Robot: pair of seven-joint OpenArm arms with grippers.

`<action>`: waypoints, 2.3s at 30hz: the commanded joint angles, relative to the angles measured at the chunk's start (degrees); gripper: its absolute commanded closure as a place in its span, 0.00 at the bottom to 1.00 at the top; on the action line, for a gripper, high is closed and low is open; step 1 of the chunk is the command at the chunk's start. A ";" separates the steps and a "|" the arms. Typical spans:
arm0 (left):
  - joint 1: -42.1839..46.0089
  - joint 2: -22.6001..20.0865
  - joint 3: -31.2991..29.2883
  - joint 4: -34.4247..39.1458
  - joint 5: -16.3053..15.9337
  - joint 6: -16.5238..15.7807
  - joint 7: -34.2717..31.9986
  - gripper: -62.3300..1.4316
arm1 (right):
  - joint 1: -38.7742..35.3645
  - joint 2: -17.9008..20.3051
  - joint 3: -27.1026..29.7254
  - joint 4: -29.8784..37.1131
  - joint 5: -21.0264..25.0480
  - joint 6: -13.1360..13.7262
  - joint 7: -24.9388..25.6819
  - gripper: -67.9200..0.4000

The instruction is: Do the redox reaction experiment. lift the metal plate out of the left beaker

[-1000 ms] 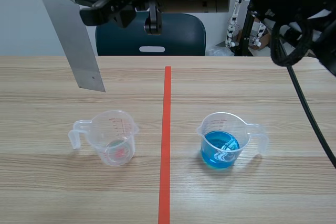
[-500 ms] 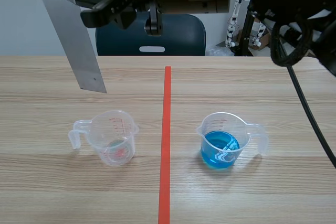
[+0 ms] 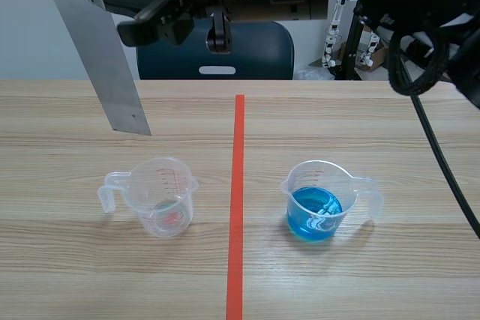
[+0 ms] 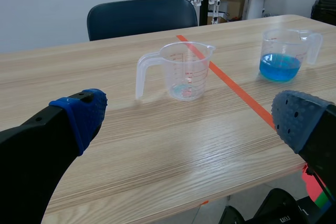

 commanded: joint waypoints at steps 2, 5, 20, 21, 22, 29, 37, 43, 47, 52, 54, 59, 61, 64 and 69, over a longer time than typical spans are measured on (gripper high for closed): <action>0.46 -0.15 0.00 0.63 -0.39 0.11 -1.11 0.00 | 0.85 -0.20 -0.11 1.11 0.59 -0.22 1.07 0.98; 0.46 -0.15 0.00 0.63 -0.39 0.11 -1.11 0.00 | 0.85 -0.20 -0.11 1.11 0.59 -0.22 1.07 0.98; 0.46 -0.15 0.00 0.63 -0.42 0.11 -1.18 0.00 | 0.85 -0.17 -0.11 1.11 0.59 -0.22 1.07 0.98; 0.46 -0.15 0.00 0.63 -0.42 0.11 -1.31 0.00 | 0.85 -0.17 -0.11 1.11 0.59 -0.22 1.07 0.98; 0.46 -0.15 0.00 0.63 -0.42 0.11 -1.31 0.00 | 0.85 -0.17 -0.11 1.11 0.59 -0.22 1.05 0.98; 0.44 -0.15 0.00 0.63 -0.42 0.11 -1.31 0.00 | 0.85 -0.17 -0.11 1.11 0.59 -0.22 0.61 0.98; 0.44 -0.15 0.00 0.63 -0.39 0.11 -1.31 0.00 | 0.90 -0.17 -0.11 1.11 0.59 -0.22 0.20 0.98; 0.44 -0.15 0.00 0.63 -0.39 0.11 -1.31 0.00 | 0.90 -0.17 -0.11 1.11 0.61 -0.22 0.00 0.98; 0.44 -0.15 0.00 0.74 -0.39 0.11 -1.31 0.00 | 0.90 -0.17 -0.11 1.11 0.61 -0.22 0.00 0.98; 0.44 -0.15 0.00 0.74 -0.39 0.11 -1.53 0.00 | 0.90 -0.17 -0.11 1.11 0.61 -0.22 -0.50 0.98; 0.44 -0.15 0.00 0.74 -0.39 0.11 -1.53 0.00 | 0.90 -0.17 -0.11 1.11 0.61 -0.22 -0.66 0.98; 0.44 -0.15 0.00 0.79 -0.39 0.11 -1.53 0.00 | 0.90 -0.17 -0.11 1.11 0.61 -0.22 -0.63 0.98; 0.44 -0.15 0.00 0.79 -0.39 0.11 -1.53 0.00 | 0.90 -0.17 -0.11 1.11 0.61 -0.22 -0.66 0.98; 0.44 -0.15 0.00 0.79 -0.39 0.11 -1.53 0.00 | 0.90 -0.17 -0.11 1.11 0.63 -0.22 -0.66 0.98; 0.44 -0.15 0.00 0.79 -0.39 0.11 -1.53 0.00 | 0.90 -0.17 -0.11 1.11 0.63 -0.22 -0.66 0.98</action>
